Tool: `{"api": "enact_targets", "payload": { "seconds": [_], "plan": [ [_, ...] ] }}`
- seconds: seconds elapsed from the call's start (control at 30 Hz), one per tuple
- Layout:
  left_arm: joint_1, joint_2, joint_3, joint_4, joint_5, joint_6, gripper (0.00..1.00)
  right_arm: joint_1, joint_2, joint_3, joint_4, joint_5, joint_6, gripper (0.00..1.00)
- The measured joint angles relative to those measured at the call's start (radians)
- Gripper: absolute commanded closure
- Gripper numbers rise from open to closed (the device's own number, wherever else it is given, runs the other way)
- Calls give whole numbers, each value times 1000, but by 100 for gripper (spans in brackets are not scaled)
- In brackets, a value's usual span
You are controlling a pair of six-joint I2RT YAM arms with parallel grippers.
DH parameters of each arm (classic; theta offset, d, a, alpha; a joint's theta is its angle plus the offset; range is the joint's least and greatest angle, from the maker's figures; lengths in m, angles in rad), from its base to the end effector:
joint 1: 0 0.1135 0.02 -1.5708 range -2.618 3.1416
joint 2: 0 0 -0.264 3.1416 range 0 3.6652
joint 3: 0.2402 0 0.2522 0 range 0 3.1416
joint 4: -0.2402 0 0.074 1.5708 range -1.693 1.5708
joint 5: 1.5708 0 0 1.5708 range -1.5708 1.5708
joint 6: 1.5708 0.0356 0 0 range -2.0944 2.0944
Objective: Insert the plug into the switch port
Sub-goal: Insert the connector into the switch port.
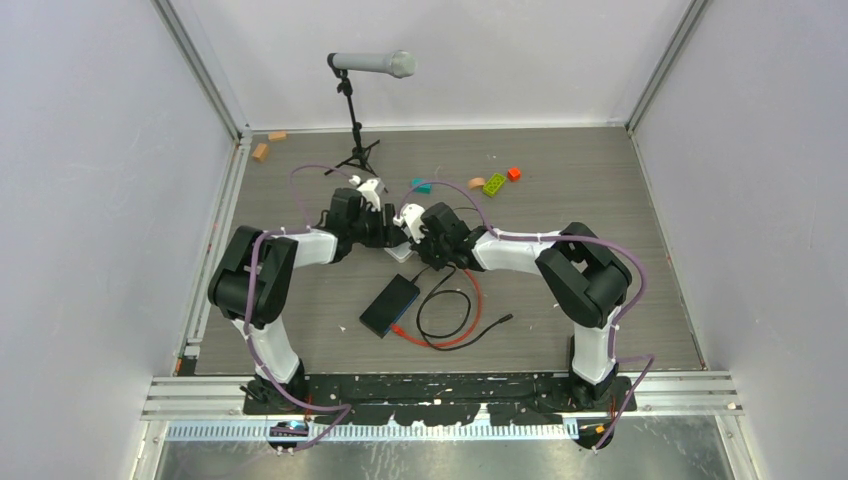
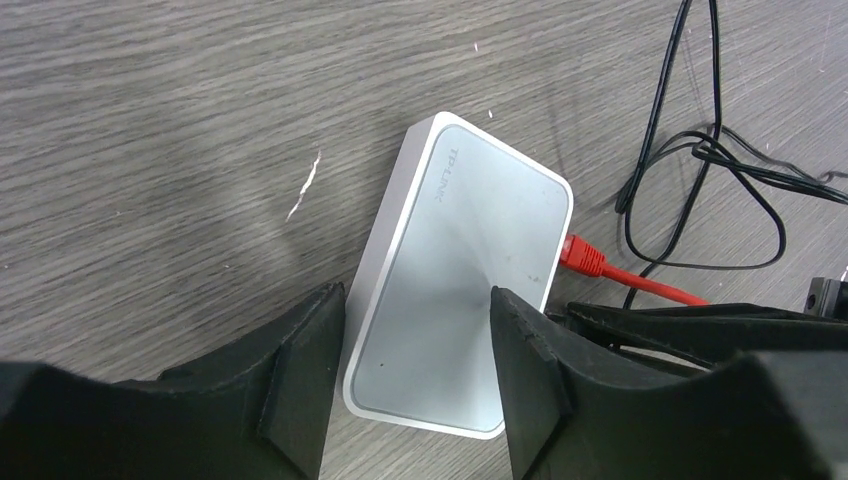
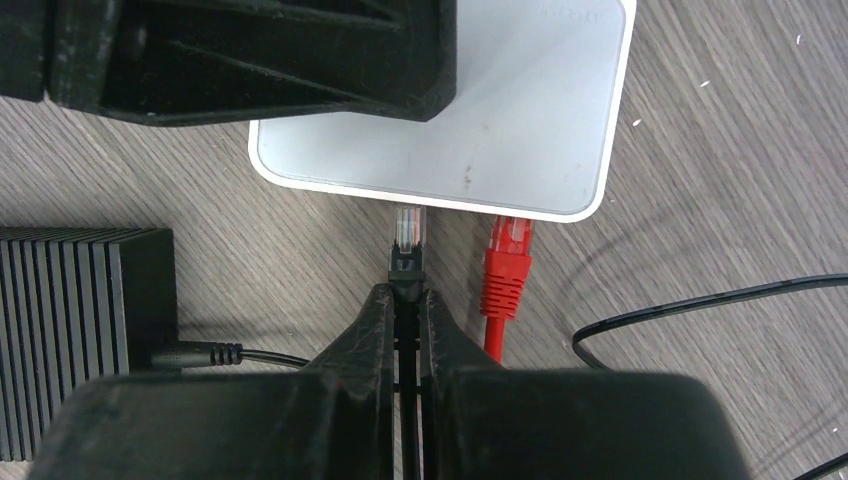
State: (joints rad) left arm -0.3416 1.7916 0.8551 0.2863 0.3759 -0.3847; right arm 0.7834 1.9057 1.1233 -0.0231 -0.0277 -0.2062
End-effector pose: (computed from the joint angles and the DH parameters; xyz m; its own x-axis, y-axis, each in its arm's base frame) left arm 0.3316 -0.1318 0.1445 -0.7489 -0.1042 -0.6544 0.3300 0.7977 -0.5047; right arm 0.2818 0.2821 0.1537 -0.3529 -0.6404 -0.6822 -0.8084 0.5758 -0.1223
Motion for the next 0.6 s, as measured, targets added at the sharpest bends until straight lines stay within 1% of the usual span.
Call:
{"api": "enact_targets", "payload": {
  "seconds": [0.17, 0.3, 0.4, 0.5, 0.6],
  "plan": [
    [-6, 0, 21, -26, -13, 12, 37, 0, 0, 0, 7, 3, -9, 100],
    [-10, 5, 40, -40, -14, 23, 37, 0, 0, -1, 18, 9, -13, 100],
    [-11, 14, 52, -49, -14, 26, 38, 0, 0, -2, 24, 11, -14, 100],
    [-11, 24, 63, -58, -14, 27, 44, 0, 0, -2, 29, 11, -13, 100],
    [-10, 30, 68, -62, -14, 31, 45, 0, 0, -2, 29, 14, -13, 100]
  ]
}}
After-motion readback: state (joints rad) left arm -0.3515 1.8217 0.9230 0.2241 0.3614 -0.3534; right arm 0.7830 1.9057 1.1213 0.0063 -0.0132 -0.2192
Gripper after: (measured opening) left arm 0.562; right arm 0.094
